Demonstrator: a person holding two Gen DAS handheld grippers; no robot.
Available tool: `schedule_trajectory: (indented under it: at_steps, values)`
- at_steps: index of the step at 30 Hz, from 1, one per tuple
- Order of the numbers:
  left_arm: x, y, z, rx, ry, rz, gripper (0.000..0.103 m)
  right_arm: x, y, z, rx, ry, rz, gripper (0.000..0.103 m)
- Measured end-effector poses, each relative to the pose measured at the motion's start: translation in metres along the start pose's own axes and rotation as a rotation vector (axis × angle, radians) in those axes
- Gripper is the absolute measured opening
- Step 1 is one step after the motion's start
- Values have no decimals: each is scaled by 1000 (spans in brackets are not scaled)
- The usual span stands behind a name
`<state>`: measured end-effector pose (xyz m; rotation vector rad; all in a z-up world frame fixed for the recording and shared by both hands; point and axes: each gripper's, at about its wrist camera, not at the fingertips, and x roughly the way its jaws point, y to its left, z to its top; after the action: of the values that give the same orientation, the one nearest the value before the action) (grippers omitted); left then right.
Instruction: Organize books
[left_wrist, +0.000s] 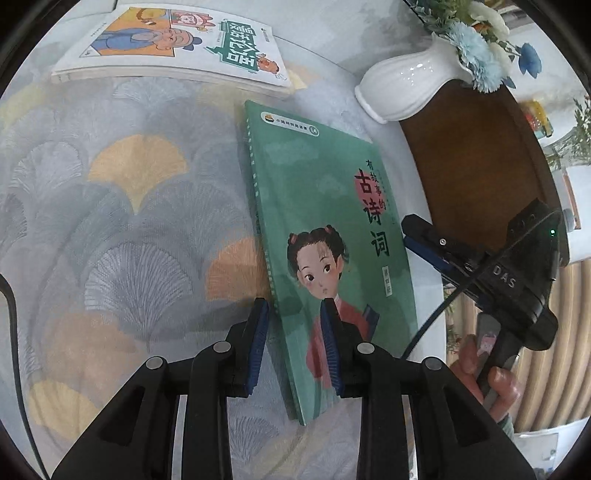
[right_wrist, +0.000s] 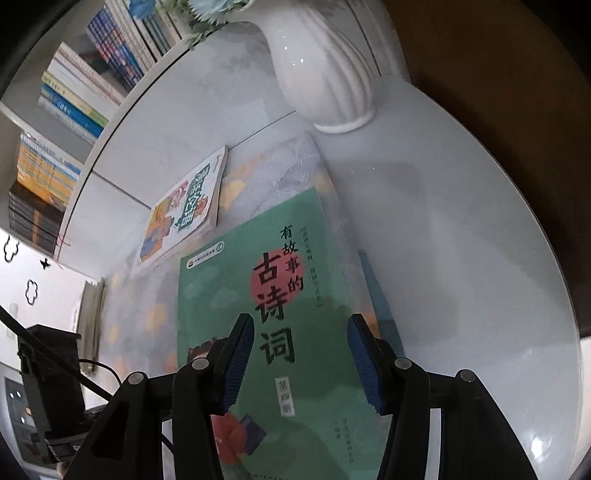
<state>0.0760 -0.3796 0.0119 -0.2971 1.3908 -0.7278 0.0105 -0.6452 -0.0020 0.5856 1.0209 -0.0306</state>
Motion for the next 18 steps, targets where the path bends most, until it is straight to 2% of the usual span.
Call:
schedule_trajectory:
  at_steps: [3,7,9,11,13,16,18]
  values:
    - [-3,5,-3,-19,0,-22,26,3,-7,2,30,-5,-23,52]
    - [-8,9,-7,-25,-5,-33,26,11,-15,2,75,32,33,55]
    - [-6,13,-6,-45,-7,-58,26,9,-7,1,32,59,33,56]
    - [-7,26,-7,-108,5,-123,26,0,5,-5,-24,61,22,59]
    - [-13,34,-14,-140,17,-155,26,-6,17,-18,-53,81,64,59]
    - [-29,35,-42,-94,33,-126,26,-7,32,-45,-69,121,103,59]
    - [-38,40,-73,-87,67,-130,26,-3,47,-72,-97,165,107,59]
